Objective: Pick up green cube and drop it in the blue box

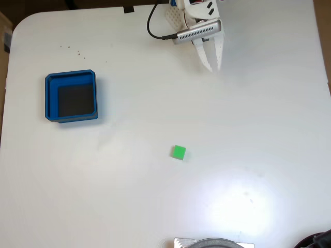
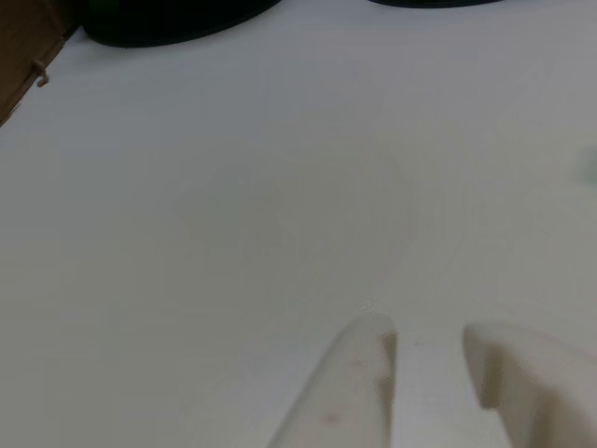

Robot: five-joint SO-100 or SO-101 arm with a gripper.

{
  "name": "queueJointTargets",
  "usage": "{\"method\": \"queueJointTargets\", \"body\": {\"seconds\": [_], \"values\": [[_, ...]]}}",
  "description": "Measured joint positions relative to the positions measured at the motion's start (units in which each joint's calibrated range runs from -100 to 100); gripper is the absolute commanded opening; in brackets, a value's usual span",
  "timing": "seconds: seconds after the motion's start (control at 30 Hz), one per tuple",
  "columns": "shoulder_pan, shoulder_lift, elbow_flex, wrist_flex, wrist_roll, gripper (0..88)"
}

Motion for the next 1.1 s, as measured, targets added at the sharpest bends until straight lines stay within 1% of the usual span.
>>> {"method": "queueJointTargets", "body": {"seconds": [0.67,1.1], "values": [[0.28,0.00,0.00,0.00,0.00,2.5],[10.38,0.00,0.00,0.00,0.00,2.5]]}}
